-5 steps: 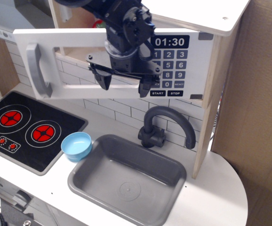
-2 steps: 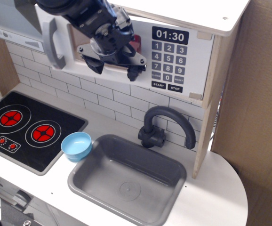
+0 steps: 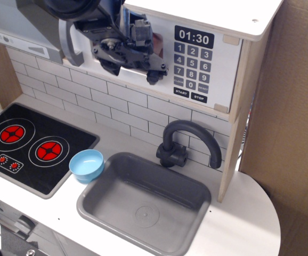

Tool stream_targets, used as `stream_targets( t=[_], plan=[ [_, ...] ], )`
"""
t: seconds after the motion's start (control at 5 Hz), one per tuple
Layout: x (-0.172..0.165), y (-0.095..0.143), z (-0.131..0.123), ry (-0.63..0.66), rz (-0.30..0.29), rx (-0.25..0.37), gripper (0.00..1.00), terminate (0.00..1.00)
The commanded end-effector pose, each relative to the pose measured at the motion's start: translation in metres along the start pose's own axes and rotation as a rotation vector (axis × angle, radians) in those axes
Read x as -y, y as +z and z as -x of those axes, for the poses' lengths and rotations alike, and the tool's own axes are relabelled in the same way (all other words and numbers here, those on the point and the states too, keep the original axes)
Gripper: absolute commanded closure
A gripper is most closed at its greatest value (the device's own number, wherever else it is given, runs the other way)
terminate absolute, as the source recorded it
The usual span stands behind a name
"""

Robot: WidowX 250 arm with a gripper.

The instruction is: Close microwave

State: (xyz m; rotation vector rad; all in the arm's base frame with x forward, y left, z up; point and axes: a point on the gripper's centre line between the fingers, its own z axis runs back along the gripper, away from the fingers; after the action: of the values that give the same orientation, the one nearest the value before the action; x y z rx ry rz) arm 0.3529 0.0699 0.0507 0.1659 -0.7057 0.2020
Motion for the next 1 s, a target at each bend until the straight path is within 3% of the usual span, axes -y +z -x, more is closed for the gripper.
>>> stream_targets(
  t=[0.0,0.2,0.6,0.8],
  plan=[
    [-0.001,0.008,-0.027,-0.02,0.01,0.06,0.0,0.0],
    [0.0,0.01,-0.026,-0.022,0.01,0.048,0.0,0.0],
    [0.024,0.051,0.016,0.108,0.011,-0.249,0.0,0.0],
    [0.029,0.05,0.032,0.118,0.038,-0.294,0.0,0.0]
  ],
)
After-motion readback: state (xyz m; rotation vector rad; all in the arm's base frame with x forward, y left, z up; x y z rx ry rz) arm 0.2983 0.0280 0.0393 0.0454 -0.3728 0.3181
